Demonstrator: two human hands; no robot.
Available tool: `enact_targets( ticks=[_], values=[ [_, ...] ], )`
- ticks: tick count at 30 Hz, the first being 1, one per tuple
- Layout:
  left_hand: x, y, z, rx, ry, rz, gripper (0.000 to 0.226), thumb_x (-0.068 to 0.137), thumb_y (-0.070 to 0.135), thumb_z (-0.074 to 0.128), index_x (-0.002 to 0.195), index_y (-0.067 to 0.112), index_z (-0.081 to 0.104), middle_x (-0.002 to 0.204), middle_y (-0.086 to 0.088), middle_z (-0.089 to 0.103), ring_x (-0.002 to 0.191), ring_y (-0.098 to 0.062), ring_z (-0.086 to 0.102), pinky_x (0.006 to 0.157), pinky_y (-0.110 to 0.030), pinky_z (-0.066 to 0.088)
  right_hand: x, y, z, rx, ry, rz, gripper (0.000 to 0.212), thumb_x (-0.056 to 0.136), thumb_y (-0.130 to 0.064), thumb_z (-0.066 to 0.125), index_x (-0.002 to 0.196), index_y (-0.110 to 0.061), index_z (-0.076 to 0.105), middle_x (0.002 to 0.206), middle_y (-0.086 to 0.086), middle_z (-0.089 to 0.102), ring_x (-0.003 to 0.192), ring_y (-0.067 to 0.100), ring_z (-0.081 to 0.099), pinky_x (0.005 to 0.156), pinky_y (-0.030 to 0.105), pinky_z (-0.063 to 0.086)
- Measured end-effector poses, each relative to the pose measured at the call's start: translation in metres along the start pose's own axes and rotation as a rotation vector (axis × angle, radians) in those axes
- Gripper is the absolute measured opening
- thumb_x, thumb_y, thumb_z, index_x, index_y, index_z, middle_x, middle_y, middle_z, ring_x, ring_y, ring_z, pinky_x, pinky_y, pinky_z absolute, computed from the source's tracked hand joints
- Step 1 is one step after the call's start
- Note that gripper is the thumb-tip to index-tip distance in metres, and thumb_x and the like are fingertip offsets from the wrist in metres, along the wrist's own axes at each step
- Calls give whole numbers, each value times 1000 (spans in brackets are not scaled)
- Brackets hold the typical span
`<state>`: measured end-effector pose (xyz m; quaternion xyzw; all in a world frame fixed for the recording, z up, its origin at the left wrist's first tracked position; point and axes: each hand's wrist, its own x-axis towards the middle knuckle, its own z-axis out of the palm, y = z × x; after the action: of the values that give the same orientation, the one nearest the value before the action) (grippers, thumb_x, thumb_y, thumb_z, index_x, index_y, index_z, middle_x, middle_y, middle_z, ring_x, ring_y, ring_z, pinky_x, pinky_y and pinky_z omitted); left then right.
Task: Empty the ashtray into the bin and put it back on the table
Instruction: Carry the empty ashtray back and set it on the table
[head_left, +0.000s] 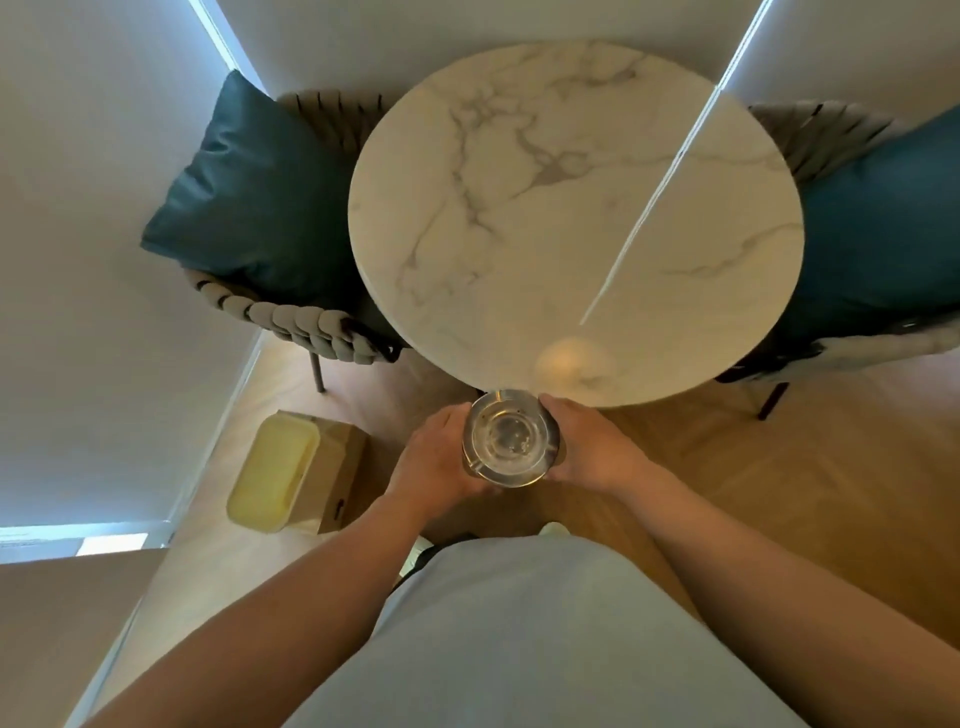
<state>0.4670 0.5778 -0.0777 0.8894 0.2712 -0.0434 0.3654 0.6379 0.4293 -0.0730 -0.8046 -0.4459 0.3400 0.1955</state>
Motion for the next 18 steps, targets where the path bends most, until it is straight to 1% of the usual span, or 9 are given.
enact_targets(
  ticks=[4, 7, 8, 13, 16, 18],
  values=[
    [13, 31, 22, 36, -33, 30, 98, 53, 51, 88, 136, 26, 42, 134, 1, 54, 123, -18, 49, 107, -39, 40, -21, 31, -18, 15, 30, 20, 70, 61, -33, 89, 119, -27, 49, 108, -10, 55, 96, 12, 52, 81, 31, 46],
    [19, 49, 34, 58, -56, 32, 101, 52, 55, 86, 137, 28, 39, 137, 2, 53, 125, -18, 49, 107, -42, 41, -32, 49, -25, 33, 43, 26, 64, 60, -33, 89, 110, -29, 49, 107, -8, 58, 97, 13, 54, 81, 33, 48],
    [20, 56, 39, 59, -54, 31, 101, 51, 56, 86, 137, 30, 39, 137, 3, 52, 125, -17, 49, 107, -42, 42, -37, 56, -29, 34, 38, 32, 65, 60, -33, 90, 110, -29, 48, 108, -7, 58, 98, 14, 54, 82, 34, 49],
    [24, 76, 49, 52, -59, 51, 103, 53, 51, 90, 139, 29, 38, 138, 5, 52, 127, -16, 47, 108, -44, 42, -48, 72, -41, 0, 38, 49, 72, 59, -32, 90, 116, -26, 48, 112, -5, 59, 102, 16, 55, 85, 37, 51],
    [31, 82, 49, 52, -75, 61, 104, 52, 49, 91, 139, 28, 38, 138, 4, 51, 127, -17, 46, 108, -45, 41, -49, 77, -46, 17, 54, 53, 70, 58, -33, 90, 114, -28, 49, 110, -6, 60, 101, 15, 56, 84, 36, 51],
    [37, 83, 47, 57, -83, 66, 105, 51, 50, 91, 139, 28, 38, 139, 4, 50, 127, -17, 46, 108, -45, 41, -46, 78, -49, 20, 69, 52, 73, 58, -35, 90, 118, -28, 48, 113, -6, 60, 102, 15, 56, 85, 36, 51]
  ],
)
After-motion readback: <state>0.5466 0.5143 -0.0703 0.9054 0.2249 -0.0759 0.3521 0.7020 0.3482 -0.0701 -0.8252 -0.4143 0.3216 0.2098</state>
